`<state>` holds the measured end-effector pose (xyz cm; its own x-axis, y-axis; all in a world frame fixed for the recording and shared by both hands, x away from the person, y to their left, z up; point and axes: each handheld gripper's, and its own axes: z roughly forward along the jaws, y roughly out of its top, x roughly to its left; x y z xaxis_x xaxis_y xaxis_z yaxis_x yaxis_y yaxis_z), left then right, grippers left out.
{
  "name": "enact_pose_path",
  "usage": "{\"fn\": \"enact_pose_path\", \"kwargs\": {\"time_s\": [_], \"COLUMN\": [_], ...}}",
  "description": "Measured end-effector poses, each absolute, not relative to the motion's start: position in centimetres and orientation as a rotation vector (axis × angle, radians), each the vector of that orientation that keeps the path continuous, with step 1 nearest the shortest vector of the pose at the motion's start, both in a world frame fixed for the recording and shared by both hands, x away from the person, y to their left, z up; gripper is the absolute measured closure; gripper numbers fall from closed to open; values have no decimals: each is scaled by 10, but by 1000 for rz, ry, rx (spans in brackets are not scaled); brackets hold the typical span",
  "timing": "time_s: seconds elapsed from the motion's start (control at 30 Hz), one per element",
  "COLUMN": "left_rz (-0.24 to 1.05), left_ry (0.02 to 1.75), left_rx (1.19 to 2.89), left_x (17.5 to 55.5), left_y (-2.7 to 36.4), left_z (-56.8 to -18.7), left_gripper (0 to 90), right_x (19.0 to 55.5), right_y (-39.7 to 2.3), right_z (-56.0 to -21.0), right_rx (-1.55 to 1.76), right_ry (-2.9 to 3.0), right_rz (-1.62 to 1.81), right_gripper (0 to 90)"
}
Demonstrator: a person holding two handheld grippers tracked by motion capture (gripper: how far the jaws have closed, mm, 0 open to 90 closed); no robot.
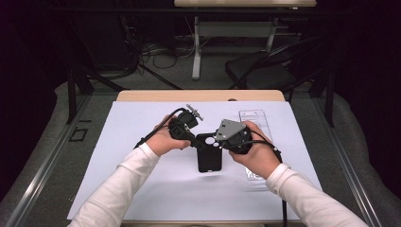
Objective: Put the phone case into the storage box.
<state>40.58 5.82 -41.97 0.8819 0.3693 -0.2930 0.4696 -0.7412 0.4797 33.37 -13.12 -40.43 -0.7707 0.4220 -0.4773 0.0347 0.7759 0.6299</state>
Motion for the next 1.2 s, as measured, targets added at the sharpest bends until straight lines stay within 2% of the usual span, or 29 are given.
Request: {"fn": "enact_pose_path", "kwargs": {"time_s": [0.53, 1.0, 1.2], "left_rz": [-241, -245, -235], "left_ry": [627, 630, 633], "left_rx": [2459, 2425, 2395], "left_x": [407, 407, 405], "left_y": [60, 64, 67], "left_z": [-419, -420, -420], "left_gripper": [797, 716, 636], "right_x": [333, 334, 335], "right_y": [-130, -132, -135], "right_z": [-404, -404, -403], "right_rx": [315, 313, 310], "right_ry": [2308, 2292, 2290], "right_rz": [793, 812, 811], "right_gripper": [807, 808, 808]}}
